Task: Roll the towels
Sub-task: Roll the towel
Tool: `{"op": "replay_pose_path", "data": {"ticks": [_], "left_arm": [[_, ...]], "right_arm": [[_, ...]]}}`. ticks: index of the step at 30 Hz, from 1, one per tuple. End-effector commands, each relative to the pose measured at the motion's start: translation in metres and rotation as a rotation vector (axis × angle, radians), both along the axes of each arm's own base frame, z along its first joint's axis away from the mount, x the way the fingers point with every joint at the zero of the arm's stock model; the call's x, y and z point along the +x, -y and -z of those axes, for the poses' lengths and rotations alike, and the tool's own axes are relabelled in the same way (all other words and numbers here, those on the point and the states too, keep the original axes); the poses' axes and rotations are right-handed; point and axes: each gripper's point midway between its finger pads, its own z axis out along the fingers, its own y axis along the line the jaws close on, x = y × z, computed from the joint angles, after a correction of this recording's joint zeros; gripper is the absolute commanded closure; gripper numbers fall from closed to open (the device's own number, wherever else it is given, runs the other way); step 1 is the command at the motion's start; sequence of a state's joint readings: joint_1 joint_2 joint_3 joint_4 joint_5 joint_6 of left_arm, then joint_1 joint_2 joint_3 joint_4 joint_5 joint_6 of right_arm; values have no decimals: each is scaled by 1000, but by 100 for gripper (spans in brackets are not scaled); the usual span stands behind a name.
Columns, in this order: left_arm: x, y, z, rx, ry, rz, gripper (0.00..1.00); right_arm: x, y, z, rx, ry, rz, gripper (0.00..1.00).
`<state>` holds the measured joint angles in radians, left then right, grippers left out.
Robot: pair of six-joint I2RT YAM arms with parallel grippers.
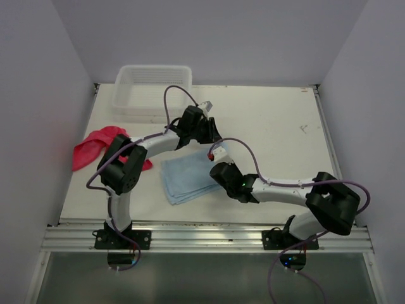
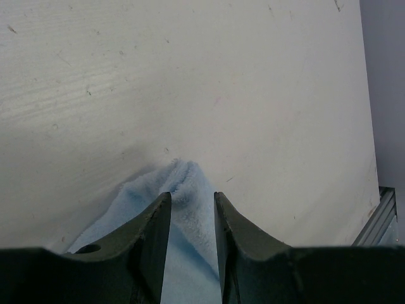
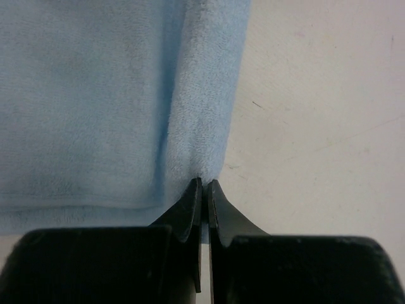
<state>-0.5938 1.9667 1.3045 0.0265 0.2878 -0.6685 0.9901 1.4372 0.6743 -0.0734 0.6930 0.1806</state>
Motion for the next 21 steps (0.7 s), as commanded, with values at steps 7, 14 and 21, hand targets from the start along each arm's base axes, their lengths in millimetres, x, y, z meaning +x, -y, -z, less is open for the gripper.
{"op": "replay_pose_path", "data": {"ticks": [7, 14, 21], "left_arm": [[2, 0, -48, -53, 88, 18, 62], [-6, -1, -48, -61, 87, 35, 62], [-19, 9, -36, -74, 77, 79, 62]], "right_arm": [[5, -13, -12, -199, 115, 11, 100], [2, -29, -4, -279, 130, -26, 100], [-1, -36, 5, -358, 129, -51, 100]]}}
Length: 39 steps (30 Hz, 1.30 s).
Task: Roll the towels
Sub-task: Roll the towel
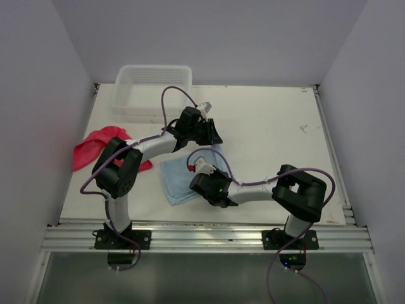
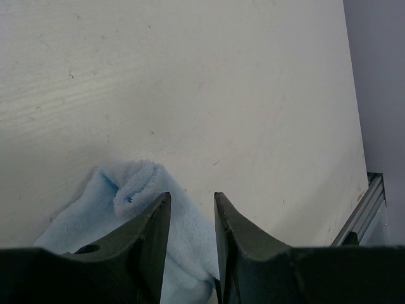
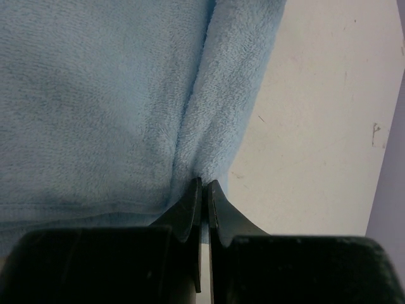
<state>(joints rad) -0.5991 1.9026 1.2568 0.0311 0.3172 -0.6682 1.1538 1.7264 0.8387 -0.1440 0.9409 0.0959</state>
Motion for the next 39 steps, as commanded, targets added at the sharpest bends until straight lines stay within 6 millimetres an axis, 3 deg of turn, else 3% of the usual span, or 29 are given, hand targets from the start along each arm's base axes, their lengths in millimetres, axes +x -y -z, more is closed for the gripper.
{"op": "replay_pose_path", "data": {"ticks": [1, 6, 21, 27, 32, 39], "left_arm": [[-7, 11, -17, -48, 62, 58, 62], [-15, 17, 0, -41, 31, 79, 63], [-21, -1, 67, 88, -49, 38, 63], [-20, -9, 85, 137, -69, 16, 63], [-20, -11, 86, 151, -63, 10, 63], [-20, -10, 90, 145, -67, 9, 64]], "right_arm": [[3, -7, -10, -30, 47, 4, 100], [3, -9, -5, -52, 45, 11, 100], [6, -18, -9, -1, 46, 34, 99], [6, -19, -25, 77, 65, 53, 89], [2, -13, -46, 214, 70, 84, 78], [-6, -8, -57, 393, 14, 111, 59]]}}
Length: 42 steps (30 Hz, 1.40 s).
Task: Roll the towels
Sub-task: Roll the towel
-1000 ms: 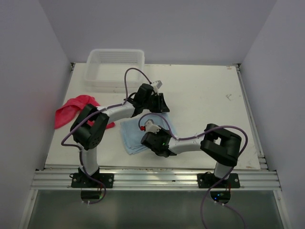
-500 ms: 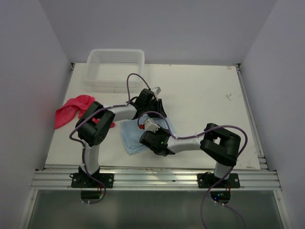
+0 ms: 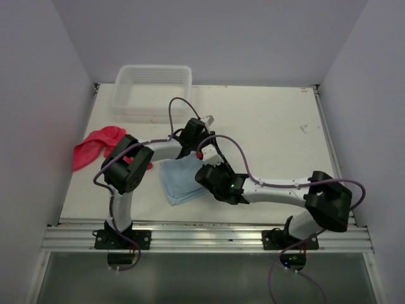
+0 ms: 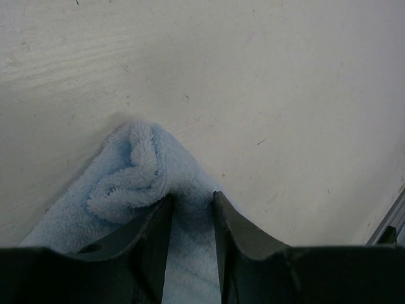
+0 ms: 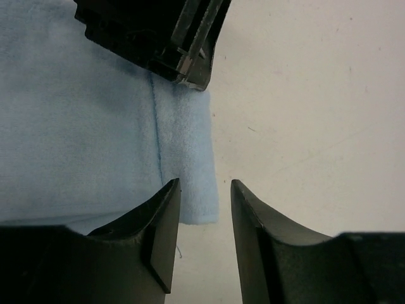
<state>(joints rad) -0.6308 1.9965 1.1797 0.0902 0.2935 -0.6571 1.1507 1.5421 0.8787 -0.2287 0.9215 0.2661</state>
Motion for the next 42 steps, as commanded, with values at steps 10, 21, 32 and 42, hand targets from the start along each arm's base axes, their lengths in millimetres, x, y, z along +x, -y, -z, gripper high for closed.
{"op": "replay_pose_path", "data": {"ticks": [10, 21, 32, 42], "left_arm": [[1, -10, 17, 62, 23, -6, 64], [2, -12, 10, 66, 33, -9, 64], [2, -13, 7, 64, 35, -12, 64], [7, -7, -5, 36, 45, -19, 64]], "right_arm": [[1, 30, 18, 653, -255, 95, 50], [18, 22, 24, 1029, -410, 93, 41], [14, 21, 60, 1023, -497, 114, 47], [16, 26, 69, 945, -487, 90, 80]]}}
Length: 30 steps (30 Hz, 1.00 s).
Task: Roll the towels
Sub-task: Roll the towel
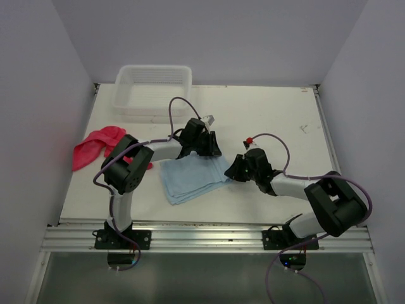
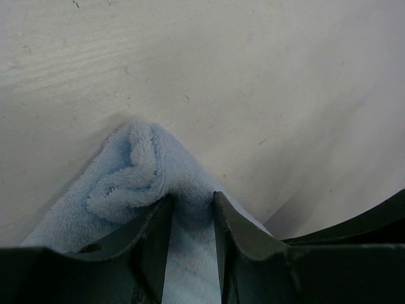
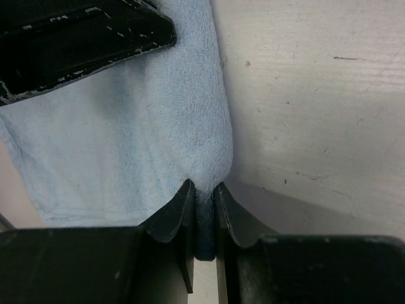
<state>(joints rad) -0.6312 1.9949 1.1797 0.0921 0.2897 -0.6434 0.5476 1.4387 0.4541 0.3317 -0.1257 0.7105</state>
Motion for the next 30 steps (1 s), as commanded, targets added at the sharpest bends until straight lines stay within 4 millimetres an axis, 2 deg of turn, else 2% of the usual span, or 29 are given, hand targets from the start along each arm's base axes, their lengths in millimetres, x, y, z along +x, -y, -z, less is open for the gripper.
{"op": "replay_pose_path", "data": {"ticks": [1, 4, 6, 7, 12, 15, 19, 30], "left_arm": [[6, -6, -7, 23, 30, -23, 64], [15, -1, -26, -2, 54, -27, 64], [26, -2, -43, -9, 89, -47, 63], [29, -3, -48, -9, 95, -54, 63], [47, -7, -94, -71, 158, -77, 59], [47, -5, -109, -93, 177, -73, 59], [44, -7, -113, -99, 180, -74, 59], [37, -9, -102, -105, 158, -73, 59]], "right_arm": [[6, 5, -6, -40, 51, -14, 87], [12, 16, -12, -112, 99, -3, 97], [13, 24, -12, -169, 119, -6, 100], [18, 28, -20, -194, 152, 11, 100], [20, 43, -27, -349, 224, 8, 100], [25, 45, -35, -438, 271, 2, 100], [26, 43, -41, -566, 325, -14, 100], [16, 11, -46, -848, 449, -119, 100]]}}
